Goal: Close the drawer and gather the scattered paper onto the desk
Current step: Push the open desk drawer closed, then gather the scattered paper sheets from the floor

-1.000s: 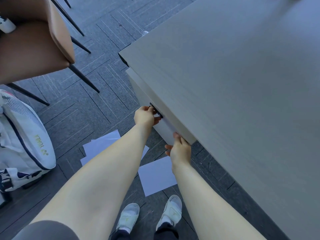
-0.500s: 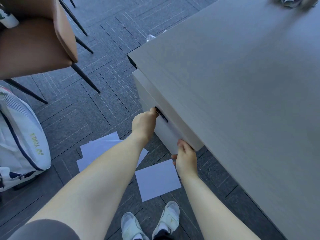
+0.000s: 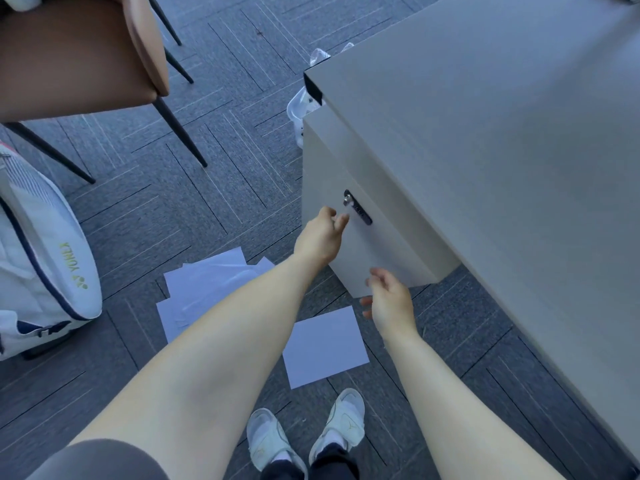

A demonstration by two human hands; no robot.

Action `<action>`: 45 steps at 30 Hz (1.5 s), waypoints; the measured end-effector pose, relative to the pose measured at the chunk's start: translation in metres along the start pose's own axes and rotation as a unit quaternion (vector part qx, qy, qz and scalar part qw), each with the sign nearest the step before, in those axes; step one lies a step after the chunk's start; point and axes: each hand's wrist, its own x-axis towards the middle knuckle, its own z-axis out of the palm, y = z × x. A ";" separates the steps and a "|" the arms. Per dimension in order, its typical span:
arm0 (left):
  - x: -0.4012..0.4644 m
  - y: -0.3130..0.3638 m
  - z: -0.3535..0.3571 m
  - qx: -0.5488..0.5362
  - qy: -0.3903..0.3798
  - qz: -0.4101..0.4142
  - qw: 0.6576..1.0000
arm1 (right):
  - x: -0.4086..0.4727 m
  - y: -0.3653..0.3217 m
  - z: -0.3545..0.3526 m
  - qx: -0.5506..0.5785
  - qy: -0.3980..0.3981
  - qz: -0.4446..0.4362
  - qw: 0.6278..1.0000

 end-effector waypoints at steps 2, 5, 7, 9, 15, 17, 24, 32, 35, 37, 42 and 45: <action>-0.019 -0.034 0.001 0.015 0.007 -0.018 1.000 | -0.004 0.013 0.014 -0.044 -0.056 0.007 0.997; -0.049 -0.113 0.012 0.056 -0.001 -0.046 0.997 | -0.001 0.053 0.045 -0.151 -0.137 -0.003 0.979; -0.059 -0.176 0.027 0.069 -0.014 -0.089 0.994 | 0.014 0.093 0.070 -0.252 -0.182 -0.024 0.950; -0.060 -0.246 0.046 0.066 -0.015 -0.144 0.987 | 0.042 0.140 0.097 -0.360 -0.219 -0.048 0.906; -0.015 -0.444 0.119 0.103 -0.006 -0.223 0.969 | 0.177 0.302 0.176 -0.603 -0.259 -0.150 0.740; 0.007 -0.492 0.143 0.129 -0.004 -0.213 0.968 | 0.222 0.341 0.199 -0.654 -0.237 -0.190 0.693; 0.079 -0.571 0.178 0.222 0.114 -0.164 0.954 | 0.310 0.396 0.237 -0.748 -0.174 -0.323 0.553; 0.123 -0.602 0.112 0.250 0.139 -0.176 0.942 | 0.314 0.376 0.239 -0.684 -0.273 -0.350 0.579; 0.138 -0.614 0.087 0.285 0.111 -0.176 0.936 | 0.312 0.375 0.242 -0.690 -0.284 -0.350 0.566; 0.148 -0.617 0.077 0.296 0.102 -0.173 0.934 | 0.313 0.383 0.239 -0.700 -0.293 -0.356 0.546; 0.165 -0.611 0.068 0.323 0.103 -0.163 0.927 | 0.312 0.404 0.227 -0.743 -0.273 -0.388 0.473; 0.171 -0.608 0.067 0.317 0.114 -0.172 0.926 | 0.312 0.403 0.228 -0.718 -0.277 -0.388 0.508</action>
